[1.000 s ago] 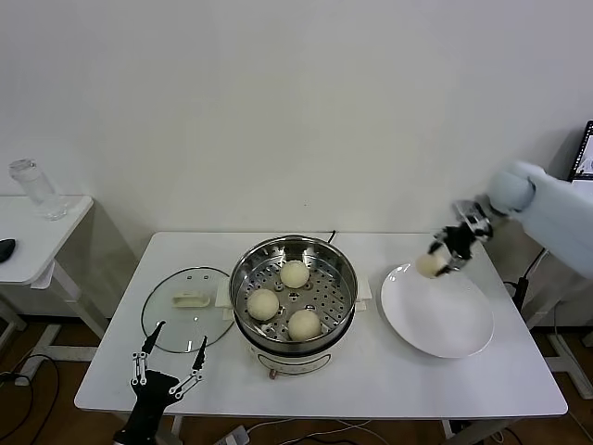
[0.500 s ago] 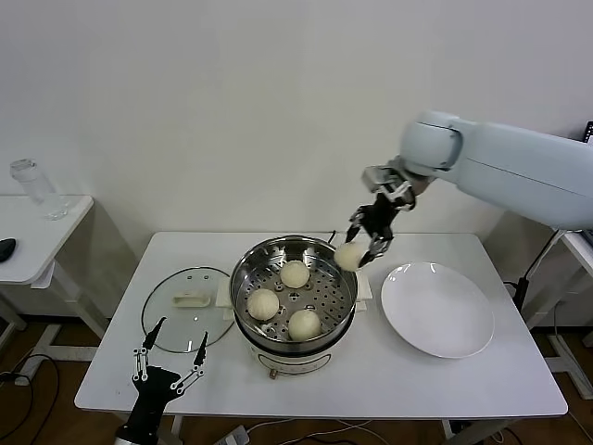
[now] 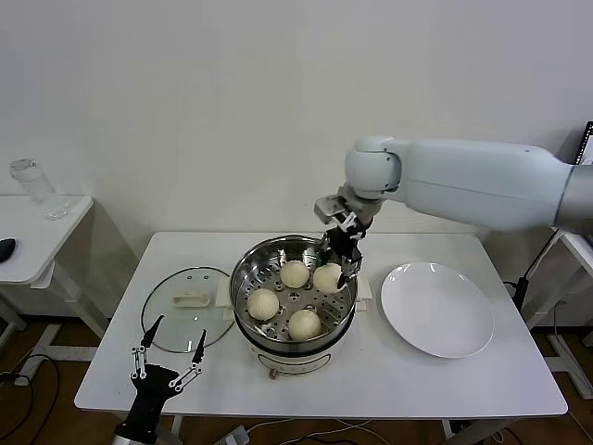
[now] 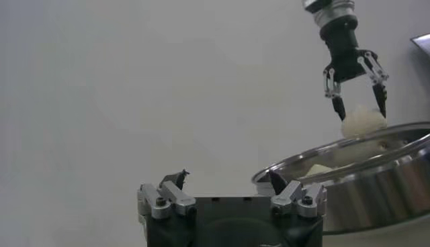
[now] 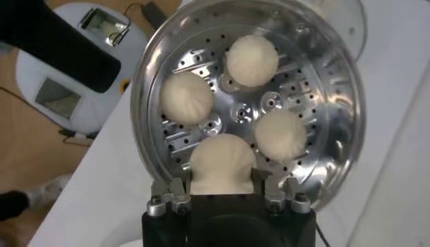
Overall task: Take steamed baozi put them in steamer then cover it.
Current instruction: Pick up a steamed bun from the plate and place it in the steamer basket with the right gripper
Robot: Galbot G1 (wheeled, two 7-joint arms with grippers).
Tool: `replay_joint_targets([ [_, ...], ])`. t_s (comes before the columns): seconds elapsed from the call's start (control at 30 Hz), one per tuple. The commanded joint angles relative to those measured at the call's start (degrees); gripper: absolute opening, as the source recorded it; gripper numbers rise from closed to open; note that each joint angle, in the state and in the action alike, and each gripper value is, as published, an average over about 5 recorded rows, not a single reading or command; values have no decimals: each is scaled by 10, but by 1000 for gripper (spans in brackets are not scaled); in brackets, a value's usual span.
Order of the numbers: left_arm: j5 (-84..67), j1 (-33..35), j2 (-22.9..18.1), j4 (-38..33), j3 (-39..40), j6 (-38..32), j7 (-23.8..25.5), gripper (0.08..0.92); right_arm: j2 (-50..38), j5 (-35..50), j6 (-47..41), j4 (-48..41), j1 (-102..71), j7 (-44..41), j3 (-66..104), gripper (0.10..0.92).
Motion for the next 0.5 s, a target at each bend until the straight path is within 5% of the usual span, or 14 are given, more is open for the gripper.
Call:
replay_joint_targets([
  [0.03, 0, 1, 0, 0, -2, -1, 0, 823, 26, -41, -9, -21, -24, 6, -14, 636],
  [0.5, -1, -1, -1, 1, -4, -1, 0, 823, 24, -41, -10, -23, -40, 15, -13, 662],
])
